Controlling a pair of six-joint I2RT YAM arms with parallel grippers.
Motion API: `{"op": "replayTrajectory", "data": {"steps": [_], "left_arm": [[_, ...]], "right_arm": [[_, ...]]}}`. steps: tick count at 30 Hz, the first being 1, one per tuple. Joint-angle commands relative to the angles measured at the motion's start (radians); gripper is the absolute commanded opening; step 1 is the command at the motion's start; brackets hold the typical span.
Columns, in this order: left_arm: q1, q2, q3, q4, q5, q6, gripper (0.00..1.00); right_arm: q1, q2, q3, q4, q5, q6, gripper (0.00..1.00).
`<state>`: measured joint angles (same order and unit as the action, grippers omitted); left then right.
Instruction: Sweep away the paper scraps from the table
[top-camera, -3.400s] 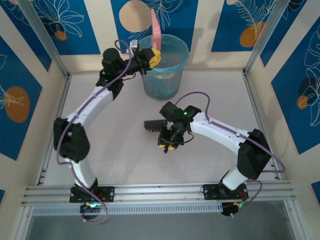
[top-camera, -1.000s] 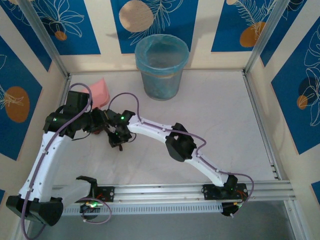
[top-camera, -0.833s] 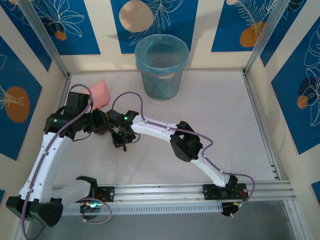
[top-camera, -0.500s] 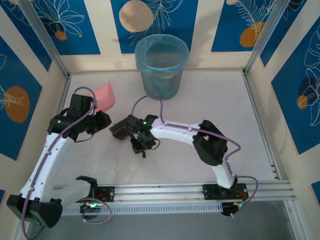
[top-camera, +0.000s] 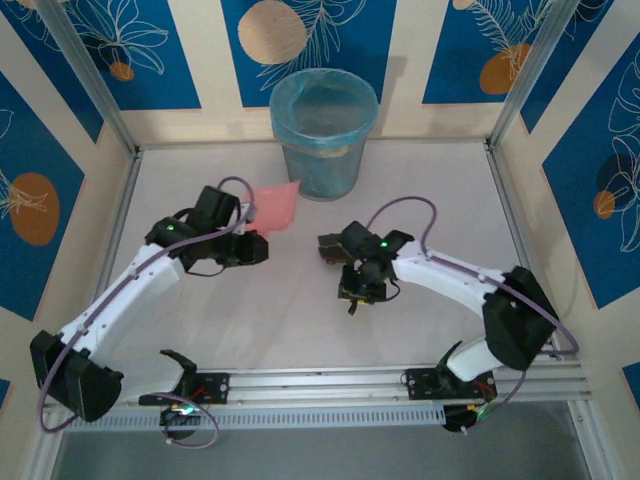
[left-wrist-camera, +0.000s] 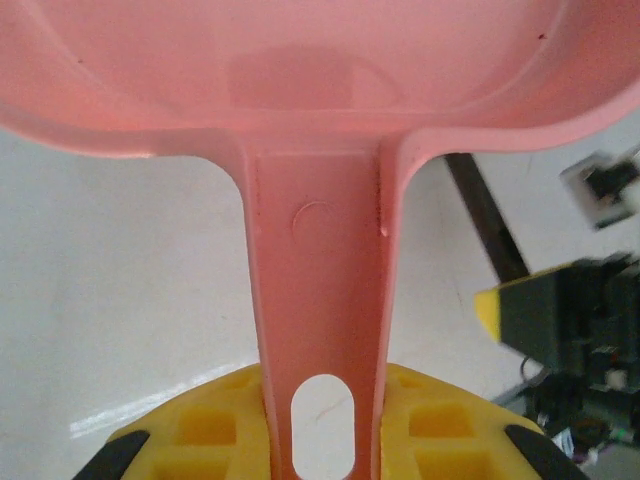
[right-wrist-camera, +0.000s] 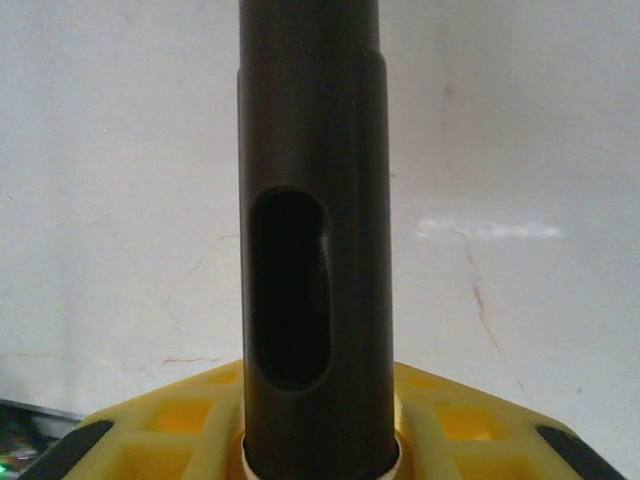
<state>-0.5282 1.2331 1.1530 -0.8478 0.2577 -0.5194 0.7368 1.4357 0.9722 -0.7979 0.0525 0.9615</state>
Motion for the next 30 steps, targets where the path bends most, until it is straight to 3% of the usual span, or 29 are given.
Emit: {"op": "replayTrajectory", "data": {"steps": [1,7,15,24,30], "left_arm": [[-0.052,0.043,0.019,0.002,0.024,0.093,0.00],[-0.146,0.138,0.018,-0.035,0.010,0.160,0.00],[-0.227,0.262,0.044,-0.072,0.020,0.220,0.00],[-0.279,0.403,0.100,-0.077,0.009,0.246,0.00],[-0.299,0.488,0.166,-0.108,-0.008,0.291,0.00]], "right_arm": [[-0.071,-0.084,-0.048,-0.001,-0.118,0.148,0.00],[-0.228,-0.183,-0.074,0.031,-0.256,0.209,0.00],[-0.404,-0.202,-0.086,0.074,-0.478,0.235,0.00],[-0.496,-0.240,-0.047,0.034,-0.599,0.224,0.00],[-0.546,-0.290,-0.036,-0.015,-0.602,0.202,0.00]]}}
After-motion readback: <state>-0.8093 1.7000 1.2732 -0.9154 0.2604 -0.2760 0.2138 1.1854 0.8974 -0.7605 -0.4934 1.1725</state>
